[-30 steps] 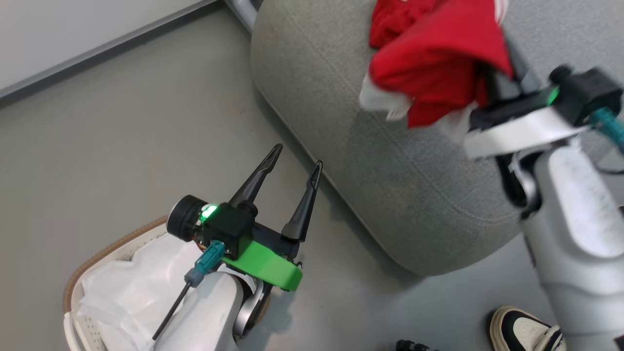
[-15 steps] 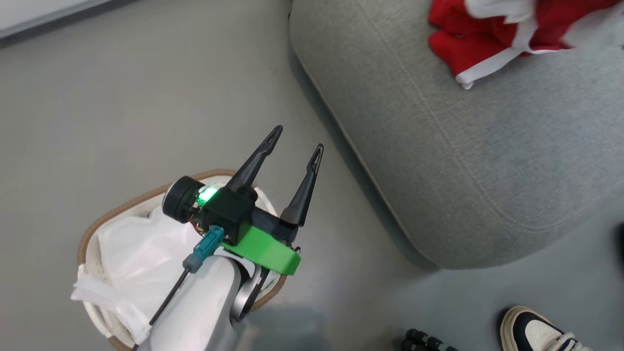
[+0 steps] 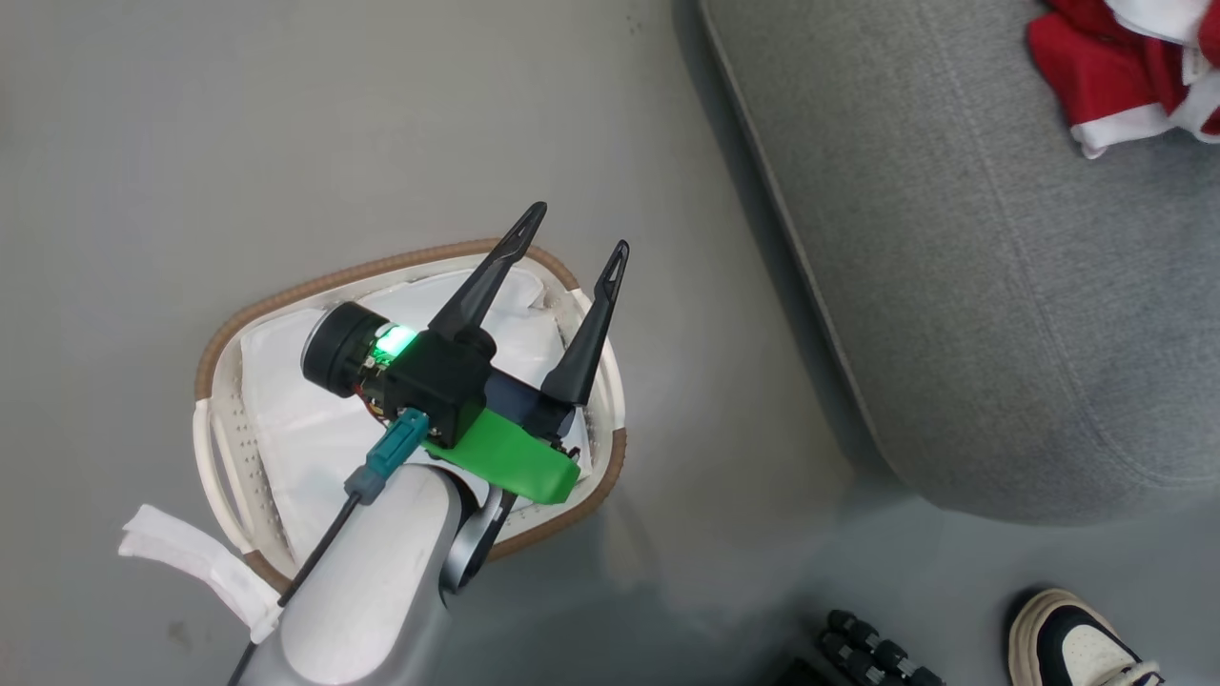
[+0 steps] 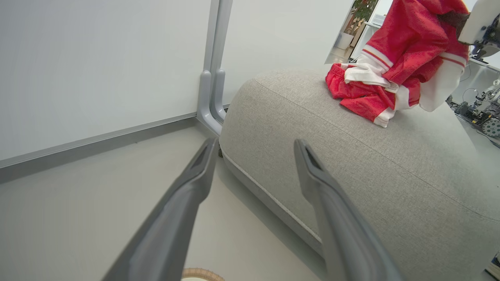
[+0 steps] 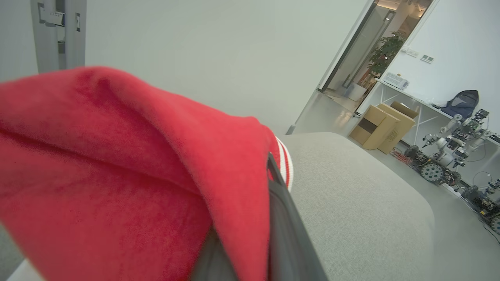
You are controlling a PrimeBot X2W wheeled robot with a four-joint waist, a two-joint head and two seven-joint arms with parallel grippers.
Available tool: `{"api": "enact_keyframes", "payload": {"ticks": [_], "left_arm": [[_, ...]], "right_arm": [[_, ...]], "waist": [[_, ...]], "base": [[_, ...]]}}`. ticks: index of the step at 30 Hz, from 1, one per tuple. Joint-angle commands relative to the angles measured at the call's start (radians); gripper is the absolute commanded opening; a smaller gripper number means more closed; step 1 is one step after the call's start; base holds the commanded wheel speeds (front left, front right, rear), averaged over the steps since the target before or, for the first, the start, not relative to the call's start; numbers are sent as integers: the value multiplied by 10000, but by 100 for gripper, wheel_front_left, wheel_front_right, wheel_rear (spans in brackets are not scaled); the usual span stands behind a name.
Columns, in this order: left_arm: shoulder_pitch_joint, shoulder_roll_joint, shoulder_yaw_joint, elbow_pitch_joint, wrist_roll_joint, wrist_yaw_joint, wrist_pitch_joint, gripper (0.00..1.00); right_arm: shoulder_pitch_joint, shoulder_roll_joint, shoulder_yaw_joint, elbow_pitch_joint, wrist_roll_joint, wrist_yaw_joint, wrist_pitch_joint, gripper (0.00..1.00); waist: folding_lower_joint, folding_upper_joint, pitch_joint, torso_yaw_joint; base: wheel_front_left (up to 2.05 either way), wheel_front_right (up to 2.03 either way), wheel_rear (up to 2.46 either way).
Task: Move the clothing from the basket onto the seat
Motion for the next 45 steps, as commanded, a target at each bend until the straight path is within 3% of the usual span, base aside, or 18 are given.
{"api": "enact_keyframes", "payload": {"ticks": [1,6,7,8,14,25,35,45], "left_arm": [[-32,-16,21,7,62,-26,0,100],[-30,101,52,61,-26,-26,0,100],[-43,127,110,72,-25,-26,0,100],[-61,136,140,83,-24,-26,-1,100],[-54,68,305,165,-21,-26,-1,100],[782,-90,1483,400,86,-26,0,100],[1780,-341,3296,645,772,85,-1,100],[2704,-484,4879,677,1292,526,-1,100]], "right_arm": [[-35,87,-306,206,-287,-11,-20,0],[192,497,-1183,597,-890,-12,-20,0],[267,637,-1349,636,-961,-12,-20,53],[305,695,-1455,623,-972,-12,-20,100],[823,1317,-1578,-11,-898,-12,-20,100],[2917,2049,565,-1953,155,-12,-20,100],[4309,2420,2802,-2731,1531,-12,-20,100],[5480,2970,3964,-3572,2174,-12,-20,100]], "waist": [[-1,-1,683,659],[-1,-1,865,766],[-1,-1,874,766],[-1,-1,873,765],[-1,-1,500,712],[-1,-1,-986,587],[-1,-1,-2333,1205],[-1,-1,-3214,1970]], "base": [[0,0,0],[0,0,0],[0,0,0],[0,0,0],[0,0,0],[0,0,0],[0,0,0],[0,0,0]]}}
